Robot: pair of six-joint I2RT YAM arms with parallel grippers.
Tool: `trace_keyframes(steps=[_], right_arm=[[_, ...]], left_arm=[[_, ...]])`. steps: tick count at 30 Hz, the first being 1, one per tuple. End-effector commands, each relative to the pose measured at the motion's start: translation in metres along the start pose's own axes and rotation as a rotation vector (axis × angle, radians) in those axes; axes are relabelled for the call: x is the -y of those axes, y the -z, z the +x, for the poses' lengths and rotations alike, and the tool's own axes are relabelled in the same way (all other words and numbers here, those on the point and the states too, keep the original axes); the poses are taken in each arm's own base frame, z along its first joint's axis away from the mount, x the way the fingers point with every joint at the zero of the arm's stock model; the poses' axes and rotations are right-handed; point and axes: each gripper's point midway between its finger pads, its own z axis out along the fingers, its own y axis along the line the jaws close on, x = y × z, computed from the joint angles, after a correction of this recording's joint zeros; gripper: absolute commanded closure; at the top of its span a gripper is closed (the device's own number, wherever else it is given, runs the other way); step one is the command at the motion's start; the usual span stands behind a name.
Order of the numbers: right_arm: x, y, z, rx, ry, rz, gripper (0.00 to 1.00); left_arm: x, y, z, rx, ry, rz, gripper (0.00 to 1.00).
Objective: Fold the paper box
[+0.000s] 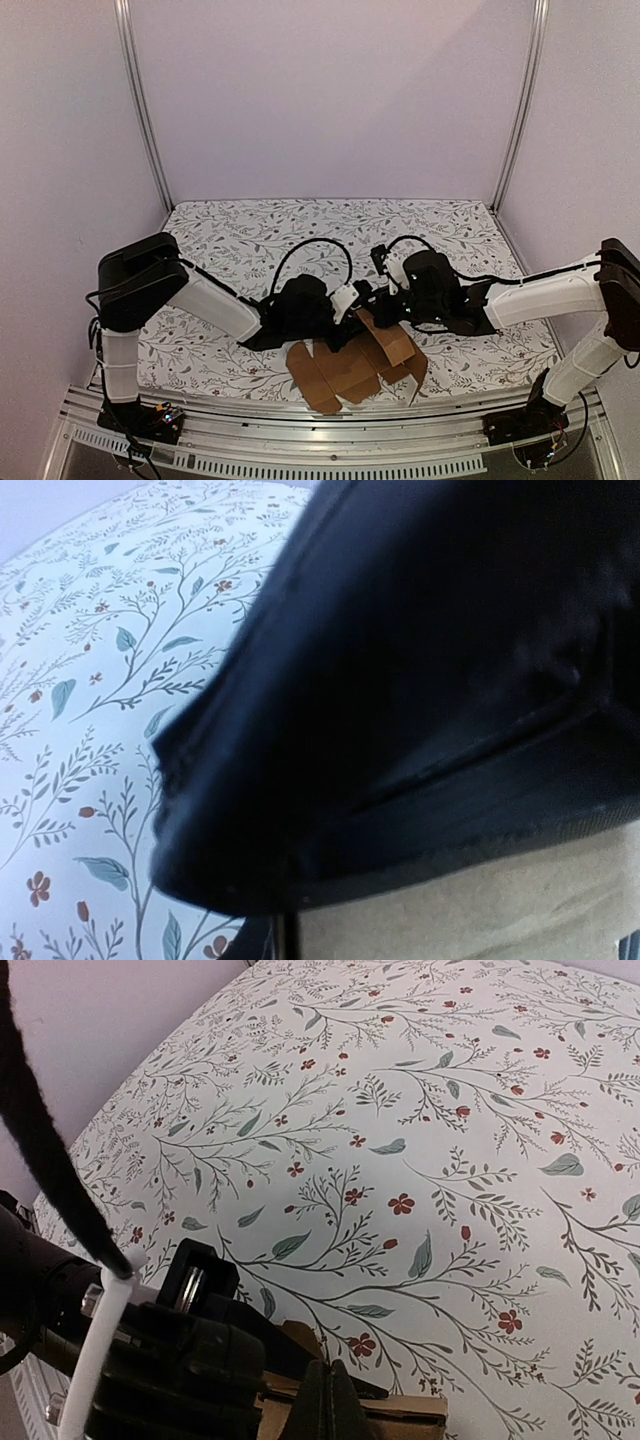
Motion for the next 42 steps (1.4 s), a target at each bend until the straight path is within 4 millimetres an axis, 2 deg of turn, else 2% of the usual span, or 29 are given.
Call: trace_keyframes(steps=[1, 13, 20, 40, 42], right_arm=[[0.011, 0.002, 0.029, -0.09, -0.018, 0.024, 1.0], [0.01, 0.008, 0.027, -0.076, -0.029, 0.018, 1.0], [0.01, 0.01, 0.028, -0.072, -0.033, 0.016, 1.0], [0.011, 0.011, 0.032, -0.07, -0.044, 0.016, 1.0], [0.012, 0.011, 0.031, -0.069, -0.045, 0.016, 1.0]], left_arm=[[0.003, -0.001, -0.01, 0.102, 0.009, 0.021, 0.81], [0.01, -0.009, -0.006, 0.201, 0.016, 0.072, 0.81], [0.016, -0.009, -0.01, 0.291, 0.015, 0.112, 0.82], [0.025, -0.026, -0.019, 0.301, 0.026, 0.18, 0.85], [0.025, -0.027, -0.017, 0.297, 0.024, 0.181, 0.9]])
